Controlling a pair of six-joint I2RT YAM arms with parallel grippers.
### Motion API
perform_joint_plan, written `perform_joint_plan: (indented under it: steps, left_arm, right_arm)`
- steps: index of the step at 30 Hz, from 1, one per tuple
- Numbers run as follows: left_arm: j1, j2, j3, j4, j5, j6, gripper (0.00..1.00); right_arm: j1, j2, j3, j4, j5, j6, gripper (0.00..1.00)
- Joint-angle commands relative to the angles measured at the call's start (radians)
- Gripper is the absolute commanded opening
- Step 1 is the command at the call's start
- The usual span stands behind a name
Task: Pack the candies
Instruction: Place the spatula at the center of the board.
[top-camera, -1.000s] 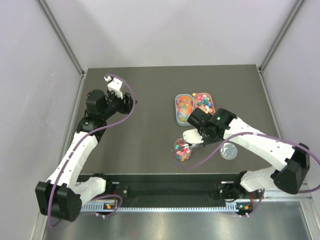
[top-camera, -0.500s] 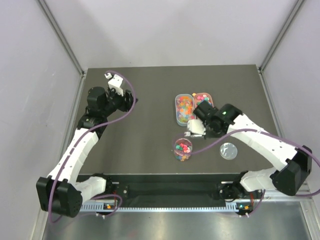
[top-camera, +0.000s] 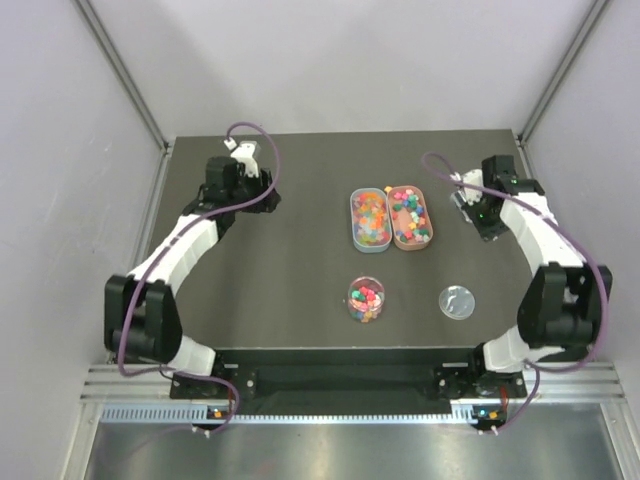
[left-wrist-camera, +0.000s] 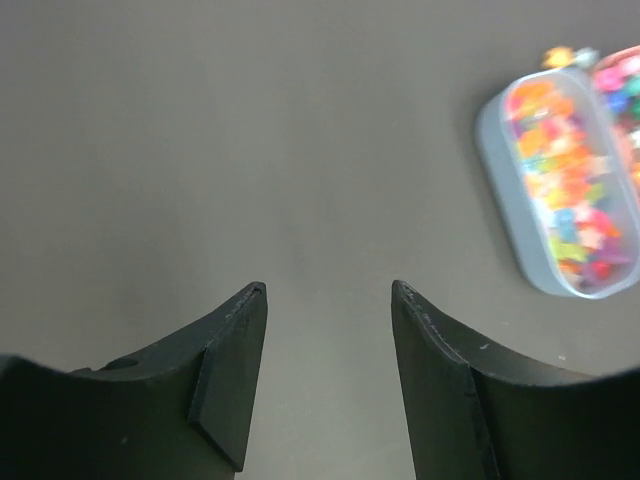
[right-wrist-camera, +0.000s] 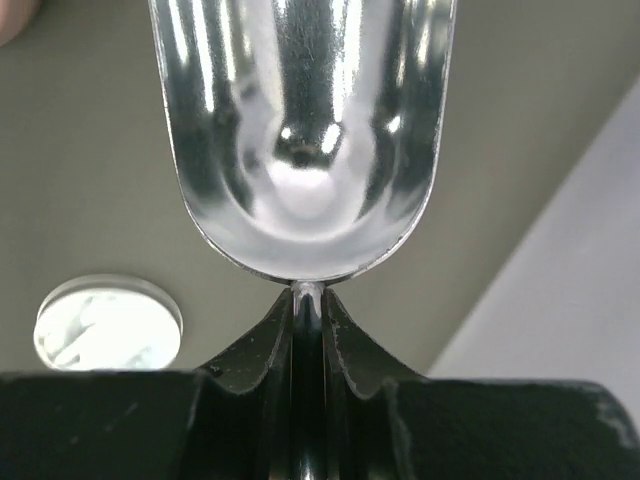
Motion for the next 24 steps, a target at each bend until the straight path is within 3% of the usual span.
perform_joint_plan:
  steps: [1, 16, 21, 24]
  left_arm:
    - [0.003, 0.092, 0.089, -0.017, -0.06, -0.054, 0.58]
    - [-0.046, 0.275, 0.28, -0.016, -0.109, 0.084, 0.6]
    - [-0.064, 0.297, 0.313, -0.02, -0.1, 0.091, 0.6]
    - [-0.066, 0.3, 0.323, -0.022, -0.096, 0.088, 0.6]
  right_arm:
    - [-0.082, 0.123, 0.02, 0.127, -0.091, 0.139, 0.0]
    - [-0.131, 0.37, 0.118, 0.152, -0.131, 0.238, 0.0]
    - [-0.139, 0.378, 0.118, 0.143, -0.163, 0.228, 0.17]
    - [-0.139, 0.374, 0.109, 0.137, -0.181, 0.221, 0.21]
